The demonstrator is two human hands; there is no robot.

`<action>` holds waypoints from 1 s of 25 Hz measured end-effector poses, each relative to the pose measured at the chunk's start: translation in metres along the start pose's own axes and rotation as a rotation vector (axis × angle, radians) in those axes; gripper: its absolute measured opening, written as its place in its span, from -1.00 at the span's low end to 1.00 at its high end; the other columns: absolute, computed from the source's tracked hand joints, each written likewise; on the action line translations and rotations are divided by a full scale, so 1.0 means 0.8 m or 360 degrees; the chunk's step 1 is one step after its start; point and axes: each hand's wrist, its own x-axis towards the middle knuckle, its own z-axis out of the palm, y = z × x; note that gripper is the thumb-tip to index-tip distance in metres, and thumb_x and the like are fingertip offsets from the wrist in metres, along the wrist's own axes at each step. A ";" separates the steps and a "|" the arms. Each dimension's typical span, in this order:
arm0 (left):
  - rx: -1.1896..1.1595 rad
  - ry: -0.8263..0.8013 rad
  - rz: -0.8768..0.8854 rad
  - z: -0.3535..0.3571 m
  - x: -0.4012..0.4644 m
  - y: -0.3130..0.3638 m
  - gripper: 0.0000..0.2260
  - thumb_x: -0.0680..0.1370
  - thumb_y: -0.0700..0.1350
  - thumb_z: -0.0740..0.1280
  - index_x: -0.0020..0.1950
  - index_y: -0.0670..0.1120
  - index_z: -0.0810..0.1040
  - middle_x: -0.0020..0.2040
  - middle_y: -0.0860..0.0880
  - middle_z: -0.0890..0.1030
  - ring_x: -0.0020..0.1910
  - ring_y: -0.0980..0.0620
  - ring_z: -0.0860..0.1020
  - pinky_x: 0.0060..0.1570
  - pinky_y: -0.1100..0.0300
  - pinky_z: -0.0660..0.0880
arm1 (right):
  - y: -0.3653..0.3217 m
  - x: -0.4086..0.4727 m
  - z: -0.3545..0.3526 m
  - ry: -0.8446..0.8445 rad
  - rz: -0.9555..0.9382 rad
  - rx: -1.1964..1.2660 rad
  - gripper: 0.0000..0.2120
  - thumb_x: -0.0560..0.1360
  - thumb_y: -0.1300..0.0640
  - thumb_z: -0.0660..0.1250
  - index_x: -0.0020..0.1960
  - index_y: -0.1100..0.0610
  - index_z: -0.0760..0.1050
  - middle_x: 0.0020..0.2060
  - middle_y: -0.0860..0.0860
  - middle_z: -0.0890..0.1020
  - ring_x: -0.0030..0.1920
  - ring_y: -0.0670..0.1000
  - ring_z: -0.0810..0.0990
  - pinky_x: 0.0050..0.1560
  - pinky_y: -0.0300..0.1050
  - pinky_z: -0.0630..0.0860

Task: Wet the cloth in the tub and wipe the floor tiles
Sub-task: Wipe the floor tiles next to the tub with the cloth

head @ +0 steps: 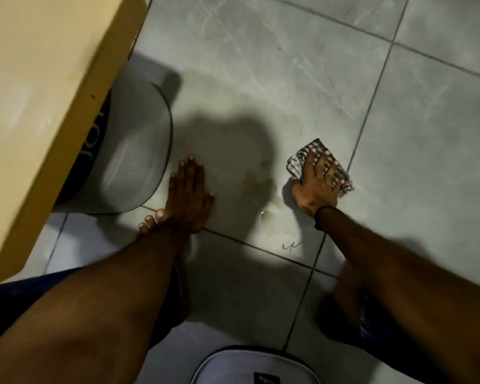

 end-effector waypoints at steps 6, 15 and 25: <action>-0.0117 -0.0132 0.0030 0.023 0.010 -0.020 -0.26 0.64 0.18 0.03 0.61 -0.12 -0.32 0.63 -0.18 -0.35 0.60 -0.18 -0.36 0.53 -0.15 -0.35 | -0.042 0.014 0.016 -0.0025 -0.0440 -0.0327 -0.27 0.62 -0.20 0.02 0.67 0.02 -0.16 0.68 0.14 -0.18 0.64 0.29 -0.28 0.53 0.50 -0.28; -0.0125 -0.0200 -0.0002 0.026 0.018 -0.020 -0.23 0.63 0.20 0.04 0.59 -0.08 -0.39 0.62 -0.17 -0.38 0.60 -0.17 -0.37 0.49 -0.12 -0.39 | 0.041 -0.101 0.086 -0.0165 -0.1305 -0.0618 -0.32 0.57 -0.27 0.14 0.63 -0.06 0.20 0.64 0.06 0.22 0.65 0.19 0.09 0.57 0.44 -0.07; -0.0105 -0.0181 0.0013 0.036 0.019 -0.023 -0.23 0.61 0.25 -0.03 0.59 -0.07 -0.39 0.62 -0.16 -0.37 0.60 -0.18 -0.36 0.51 -0.19 -0.35 | 0.036 0.004 0.022 -0.0009 -0.0201 -0.0139 -0.14 0.54 -0.47 -0.10 0.66 -0.06 -0.28 0.67 0.08 -0.26 0.64 0.20 -0.33 0.52 0.34 -0.38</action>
